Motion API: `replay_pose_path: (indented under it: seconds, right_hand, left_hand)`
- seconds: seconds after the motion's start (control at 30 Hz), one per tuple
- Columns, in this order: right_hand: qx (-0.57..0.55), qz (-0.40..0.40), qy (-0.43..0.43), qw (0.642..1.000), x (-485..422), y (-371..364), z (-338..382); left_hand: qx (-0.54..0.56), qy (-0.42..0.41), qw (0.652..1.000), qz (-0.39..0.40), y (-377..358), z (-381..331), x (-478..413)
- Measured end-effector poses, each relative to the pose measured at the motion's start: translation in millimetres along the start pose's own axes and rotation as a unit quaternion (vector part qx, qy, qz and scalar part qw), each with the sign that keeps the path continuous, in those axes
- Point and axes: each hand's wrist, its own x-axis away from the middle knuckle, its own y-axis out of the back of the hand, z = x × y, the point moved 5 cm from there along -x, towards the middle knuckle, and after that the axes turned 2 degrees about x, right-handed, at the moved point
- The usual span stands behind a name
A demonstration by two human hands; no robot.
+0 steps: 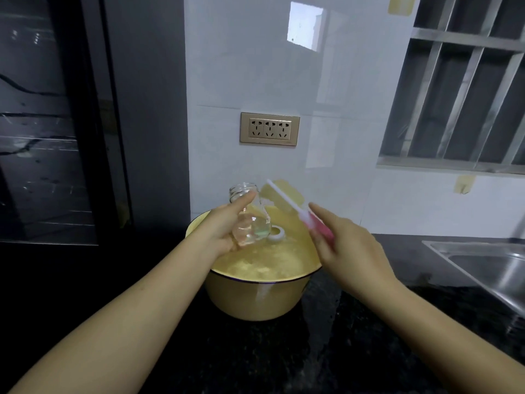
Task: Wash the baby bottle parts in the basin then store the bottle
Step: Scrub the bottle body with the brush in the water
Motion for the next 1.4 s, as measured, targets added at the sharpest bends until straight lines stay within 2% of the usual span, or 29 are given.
replay_pose_path:
  seconds: [0.1,0.2,0.33,0.53,0.73,1.0,1.2,1.4]
  right_hand:
    - [-0.026,-0.005,0.023,0.999,10.6,-4.3,13.0]
    - [-0.018,0.031,0.037,0.999,16.6,-20.3,20.3]
    - [0.005,0.066,0.032,0.997,13.7,-34.8,25.4]
    - [-0.034,0.031,0.031,0.998,-7.5,-34.7,35.9]
    - [-0.097,0.025,-0.016,0.995,-16.7,-37.3,34.7]
    - [-0.181,0.051,-0.074,0.979,-26.5,-43.3,27.5]
    - [-0.216,0.04,-0.028,0.975,-7.1,-45.7,28.1]
    - [-0.219,0.045,-0.026,0.974,4.4,-38.3,27.8]
  left_hand:
    - [0.075,0.016,0.997,0.02,-7.5,5.3,-1.7]
    - [0.136,0.02,0.991,0.001,-6.8,9.0,-2.4]
    - [0.11,0.023,0.993,-0.02,0.5,12.4,-9.2]
    - [0.139,0.016,0.99,-0.001,-1.5,10.2,-10.1]
    - [0.075,-0.021,0.993,0.086,-5.5,6.7,-6.3]
    - [0.087,-0.059,0.989,0.104,-8.3,3.6,-6.0]
    - [0.126,-0.068,0.989,0.046,-3.8,-0.9,-6.6]
    - [0.128,-0.094,0.987,0.026,-3.3,-3.0,-8.1]
